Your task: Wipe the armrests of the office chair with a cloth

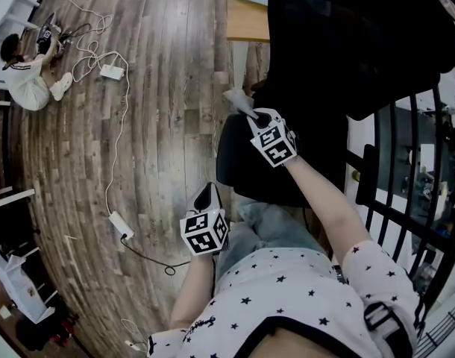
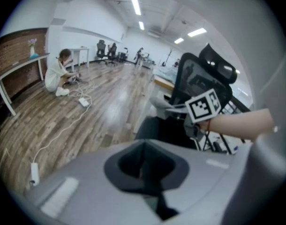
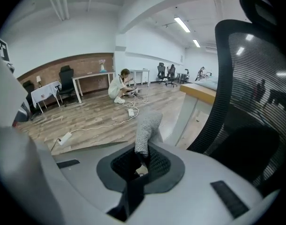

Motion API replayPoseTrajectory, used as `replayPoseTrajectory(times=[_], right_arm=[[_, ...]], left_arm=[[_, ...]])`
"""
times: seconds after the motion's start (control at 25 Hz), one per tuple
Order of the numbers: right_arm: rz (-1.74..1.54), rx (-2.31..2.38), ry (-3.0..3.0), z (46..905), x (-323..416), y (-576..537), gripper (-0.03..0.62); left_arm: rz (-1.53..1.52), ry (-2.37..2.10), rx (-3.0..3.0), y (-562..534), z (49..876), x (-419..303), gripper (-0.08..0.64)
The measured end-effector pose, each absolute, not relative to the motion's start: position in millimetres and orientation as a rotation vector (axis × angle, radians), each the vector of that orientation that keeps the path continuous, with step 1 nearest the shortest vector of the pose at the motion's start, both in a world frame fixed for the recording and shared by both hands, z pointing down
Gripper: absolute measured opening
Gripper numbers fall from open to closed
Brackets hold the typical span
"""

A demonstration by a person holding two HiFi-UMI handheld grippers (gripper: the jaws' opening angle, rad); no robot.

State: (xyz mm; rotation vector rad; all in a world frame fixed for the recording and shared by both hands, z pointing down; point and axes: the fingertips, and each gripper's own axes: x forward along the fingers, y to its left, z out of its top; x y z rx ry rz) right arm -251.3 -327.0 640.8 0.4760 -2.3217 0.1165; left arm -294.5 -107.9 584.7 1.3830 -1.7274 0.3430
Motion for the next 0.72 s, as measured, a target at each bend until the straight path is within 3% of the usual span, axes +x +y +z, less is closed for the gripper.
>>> replayPoseTrajectory(times=[0.72], right_arm=[[0.137, 0.374, -2.204, 699.8, -261.0, -303.1, 0.028]], left_arm=[[0.336, -1.721, 1.338, -101.9, 595.1, -300.7, 0.003]])
